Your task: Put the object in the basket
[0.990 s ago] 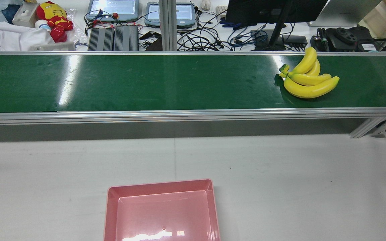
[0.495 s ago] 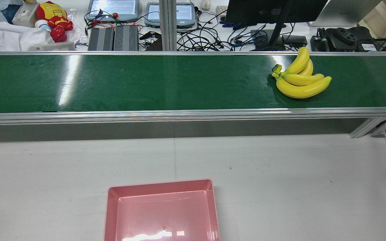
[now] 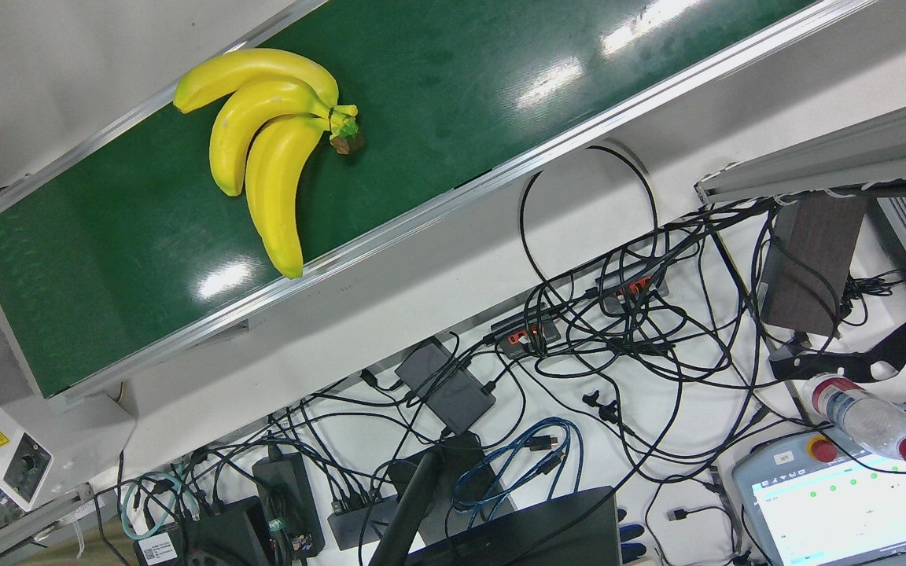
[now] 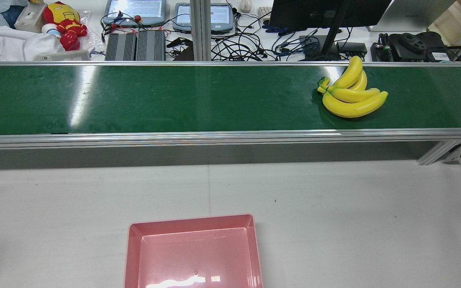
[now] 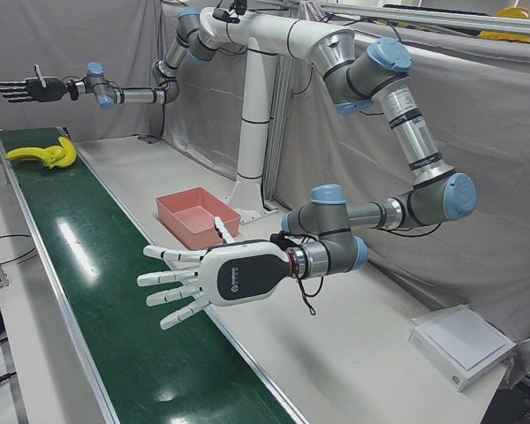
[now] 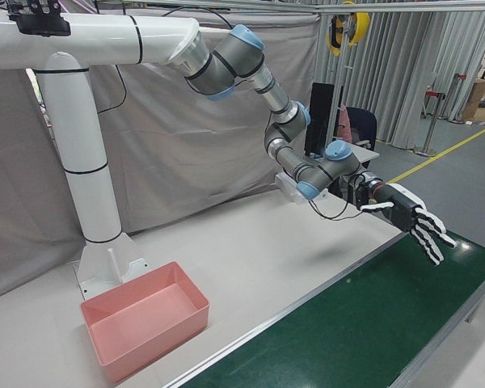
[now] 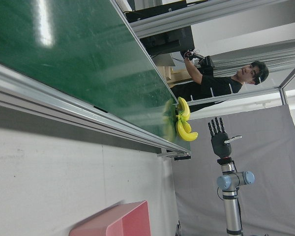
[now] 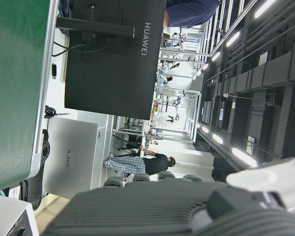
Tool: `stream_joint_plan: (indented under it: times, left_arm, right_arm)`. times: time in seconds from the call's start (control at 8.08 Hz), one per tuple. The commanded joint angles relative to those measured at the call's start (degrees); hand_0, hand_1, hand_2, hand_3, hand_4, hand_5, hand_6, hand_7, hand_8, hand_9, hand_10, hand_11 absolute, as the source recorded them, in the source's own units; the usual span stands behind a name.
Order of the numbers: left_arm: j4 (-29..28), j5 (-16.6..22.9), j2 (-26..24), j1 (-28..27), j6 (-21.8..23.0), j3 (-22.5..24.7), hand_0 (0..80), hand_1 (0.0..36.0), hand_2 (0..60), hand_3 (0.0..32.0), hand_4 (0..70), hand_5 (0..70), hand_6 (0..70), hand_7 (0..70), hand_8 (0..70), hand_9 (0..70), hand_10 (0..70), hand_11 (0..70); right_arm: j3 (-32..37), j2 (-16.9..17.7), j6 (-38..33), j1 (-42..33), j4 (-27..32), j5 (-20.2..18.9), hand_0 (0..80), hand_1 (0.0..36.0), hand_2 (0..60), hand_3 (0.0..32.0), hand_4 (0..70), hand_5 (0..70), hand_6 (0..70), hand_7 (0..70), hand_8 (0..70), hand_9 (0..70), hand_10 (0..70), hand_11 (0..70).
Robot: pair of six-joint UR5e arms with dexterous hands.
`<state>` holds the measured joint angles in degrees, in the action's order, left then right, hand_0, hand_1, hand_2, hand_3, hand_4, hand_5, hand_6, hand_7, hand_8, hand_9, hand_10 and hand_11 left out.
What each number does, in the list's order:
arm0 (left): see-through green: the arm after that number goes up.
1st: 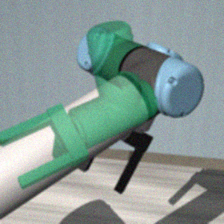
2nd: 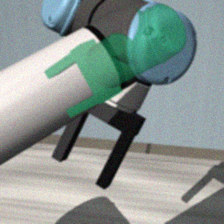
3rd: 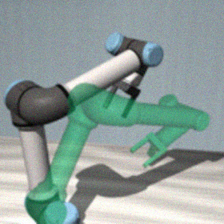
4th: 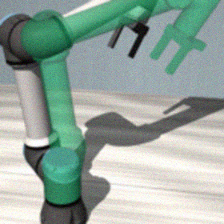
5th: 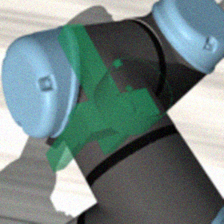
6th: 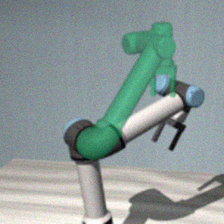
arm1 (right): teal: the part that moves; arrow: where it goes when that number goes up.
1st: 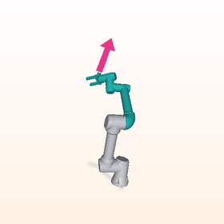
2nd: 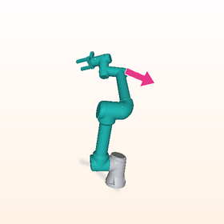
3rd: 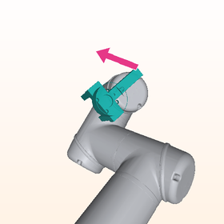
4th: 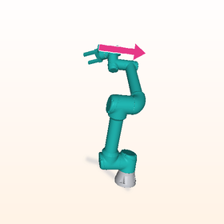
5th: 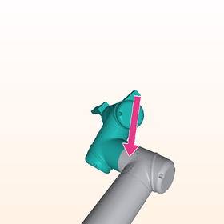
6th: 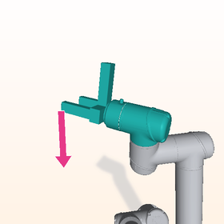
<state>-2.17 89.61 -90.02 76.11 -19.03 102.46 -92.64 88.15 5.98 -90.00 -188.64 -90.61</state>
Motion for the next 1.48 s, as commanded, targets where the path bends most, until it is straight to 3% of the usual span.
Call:
stream_joint_plan:
  times: [0.0,0.12,0.25,0.49,0.62,0.87,0.99,1.36]
  left_arm:
    - [0.3,-0.9,-2.2,-1.3,-0.3,-1.2,50.6,11.5,0.0,17.2,5.4,17.9,0.6,5.2,9.6,9.4,2.6,5.3]
    - [0.6,-1.1,-2.1,-1.3,-0.6,-1.2,49.3,9.8,0.0,20.6,0.8,18.3,0.6,5.1,9.9,9.2,1.2,3.2]
    - [0.6,-1.5,-1.8,-1.2,-0.6,-1.3,52.1,11.0,0.0,22.8,0.0,16.9,0.0,5.0,8.8,8.7,2.1,4.8]
    - [0.7,-1.5,-1.6,-1.0,-0.4,-1.2,73.6,26.5,0.2,27.4,0.0,13.4,0.0,5.2,6.5,8.1,6.4,12.7]
    - [1.3,-1.5,-1.6,-1.0,0.0,-1.3,76.2,27.2,0.5,26.2,0.4,13.9,0.0,4.9,6.0,8.0,6.8,13.3]
    - [-0.8,-3.4,-1.6,-1.1,4.8,-4.2,63.3,21.7,0.0,19.2,5.3,14.9,0.0,5.9,9.0,11.1,5.1,10.2]
    - [-2.6,-4.5,-1.6,-1.4,8.4,-6.3,64.3,21.8,0.0,18.6,5.4,16.0,0.0,6.3,9.4,11.3,4.5,9.4]
    - [-3.0,-5.3,-2.0,-1.4,8.6,-6.4,61.7,19.4,0.0,18.6,6.6,17.6,0.0,6.7,9.4,11.3,4.9,9.8]
  right_arm:
    - [-0.1,0.0,0.0,0.0,0.0,0.0,0.0,0.0,0.0,0.0,0.0,0.0,0.0,0.0,0.0,0.0,0.0,0.0]
    - [0.0,0.0,0.0,0.0,0.0,0.0,0.0,0.0,0.0,0.0,0.0,0.0,0.0,0.0,0.0,0.0,0.0,0.0]
    - [0.0,0.0,0.0,0.0,0.0,0.0,0.0,0.0,0.0,0.0,0.0,0.0,0.0,0.0,0.0,0.0,0.0,0.0]
    - [0.0,0.0,0.0,0.0,0.0,0.0,0.0,0.0,0.0,0.0,0.0,0.0,0.0,0.0,0.0,0.0,0.0,0.0]
    - [0.0,0.0,0.0,0.0,0.0,0.0,0.0,0.0,0.0,0.0,0.0,0.0,0.0,0.0,0.0,0.0,0.0,0.0]
    - [0.0,0.0,0.0,0.0,0.0,0.0,0.0,0.0,0.0,0.0,0.0,0.0,0.0,0.0,0.0,0.0,0.0,0.0]
    - [-0.1,0.0,0.0,0.0,0.0,0.0,0.0,0.0,0.0,0.0,0.0,0.0,0.0,0.0,0.0,0.0,0.0,0.0]
    - [-0.1,0.0,0.0,0.0,0.0,0.0,0.0,0.0,0.0,0.0,0.0,0.0,0.0,0.0,0.0,0.0,0.0,0.0]
